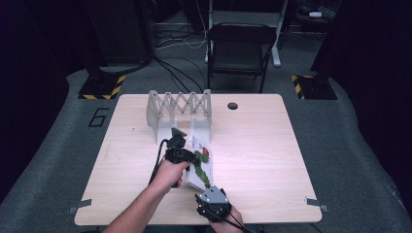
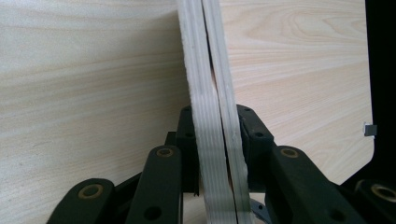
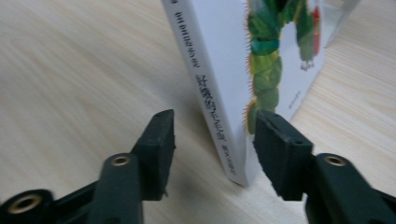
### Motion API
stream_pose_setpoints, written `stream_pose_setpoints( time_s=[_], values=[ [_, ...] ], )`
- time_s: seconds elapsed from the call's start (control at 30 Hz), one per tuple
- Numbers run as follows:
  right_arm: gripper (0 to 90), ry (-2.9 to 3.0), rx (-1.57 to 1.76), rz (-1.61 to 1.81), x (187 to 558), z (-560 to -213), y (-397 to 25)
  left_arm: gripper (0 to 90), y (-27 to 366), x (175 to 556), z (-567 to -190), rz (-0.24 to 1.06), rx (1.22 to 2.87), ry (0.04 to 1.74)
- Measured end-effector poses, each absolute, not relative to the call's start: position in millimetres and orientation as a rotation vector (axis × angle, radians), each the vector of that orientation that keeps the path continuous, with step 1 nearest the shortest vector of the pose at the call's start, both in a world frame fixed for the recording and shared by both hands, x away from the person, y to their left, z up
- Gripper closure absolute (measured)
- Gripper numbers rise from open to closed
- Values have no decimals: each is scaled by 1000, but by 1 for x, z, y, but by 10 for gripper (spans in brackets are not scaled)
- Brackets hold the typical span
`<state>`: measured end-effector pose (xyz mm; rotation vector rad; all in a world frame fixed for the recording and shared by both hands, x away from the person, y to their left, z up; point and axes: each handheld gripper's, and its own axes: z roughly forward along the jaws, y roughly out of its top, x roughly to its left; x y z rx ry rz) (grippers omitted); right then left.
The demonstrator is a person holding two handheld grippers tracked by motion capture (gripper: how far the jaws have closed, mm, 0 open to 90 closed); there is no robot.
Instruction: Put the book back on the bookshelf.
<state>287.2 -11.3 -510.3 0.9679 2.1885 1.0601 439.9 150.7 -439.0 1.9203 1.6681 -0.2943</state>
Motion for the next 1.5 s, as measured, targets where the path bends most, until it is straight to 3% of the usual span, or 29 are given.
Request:
stream_pose_setpoints(
  time_s=[0.23,0.57,1.33,1.5],
  values=[
    [370,2205,987,1141,290,-496,-22,760,155,444,-438,-327,1934,1654],
    [381,2119,1010,1184,294,-475,-42,768,152,445,-434,-296,1990,1606],
    [185,1958,1127,1269,313,-468,-83,770,184,439,-401,-12,1961,1648],
    [182,1932,1158,1268,318,-466,-95,769,198,439,-401,16,1958,1691]
  ],
)
